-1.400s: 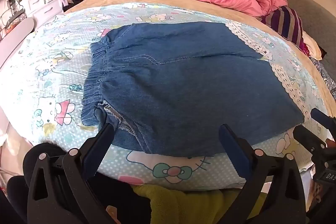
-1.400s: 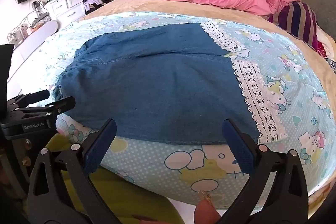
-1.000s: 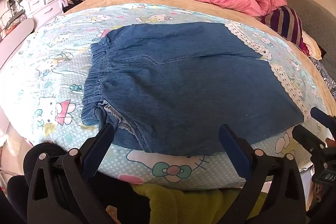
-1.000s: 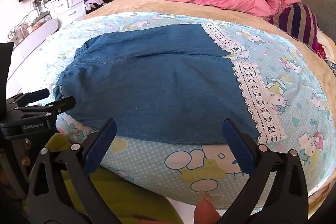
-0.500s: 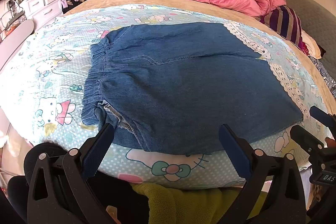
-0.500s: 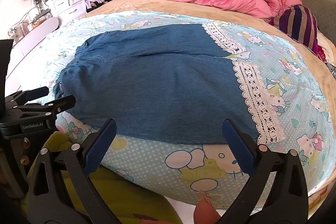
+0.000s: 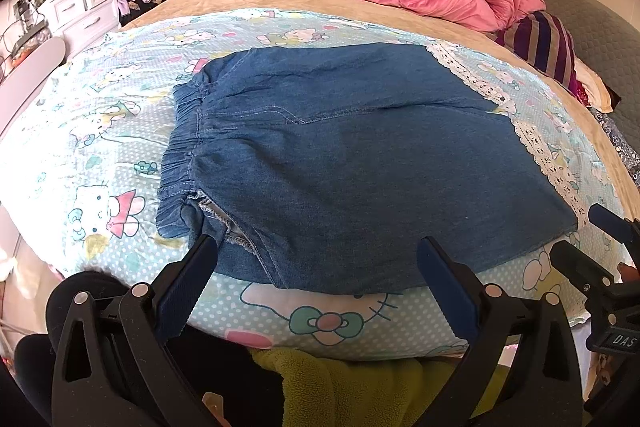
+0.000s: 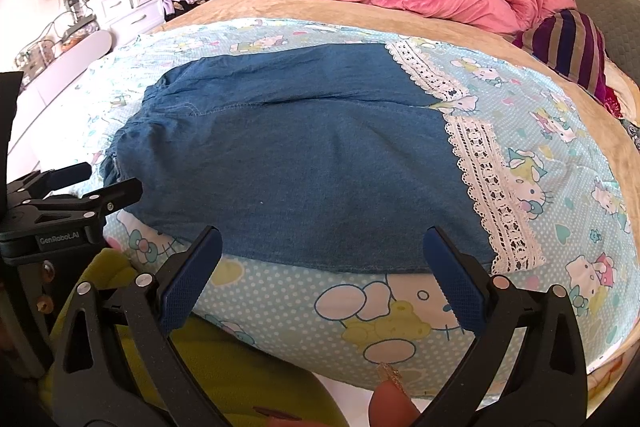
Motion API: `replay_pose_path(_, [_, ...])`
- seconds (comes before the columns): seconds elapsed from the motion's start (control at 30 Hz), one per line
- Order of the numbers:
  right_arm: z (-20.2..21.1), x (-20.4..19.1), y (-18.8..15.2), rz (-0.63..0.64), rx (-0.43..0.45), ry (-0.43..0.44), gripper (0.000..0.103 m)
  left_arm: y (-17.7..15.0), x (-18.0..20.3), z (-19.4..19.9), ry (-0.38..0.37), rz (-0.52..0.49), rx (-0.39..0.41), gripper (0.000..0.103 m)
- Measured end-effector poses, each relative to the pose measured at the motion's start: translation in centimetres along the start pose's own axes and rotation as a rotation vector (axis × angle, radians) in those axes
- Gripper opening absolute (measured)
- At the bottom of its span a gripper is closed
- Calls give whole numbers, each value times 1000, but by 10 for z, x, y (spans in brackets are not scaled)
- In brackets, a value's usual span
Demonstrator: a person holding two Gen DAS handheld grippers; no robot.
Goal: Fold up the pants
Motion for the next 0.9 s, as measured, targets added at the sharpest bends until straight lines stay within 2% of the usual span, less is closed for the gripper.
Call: replay_pose_path(0.9, [-2,0,0,1,-3,-1,95,1,-4,1,5,5,-1,99])
Point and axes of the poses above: each gripper's, at about its wrist camera, not at the fingertips, and z roughly against the way its jaws point, x to its right, y to its top, the point moved 7 cm from there along -z, roughly the way its jaws point, and after that the axes turned 2 degrees about -y, right-handed, at the moved point
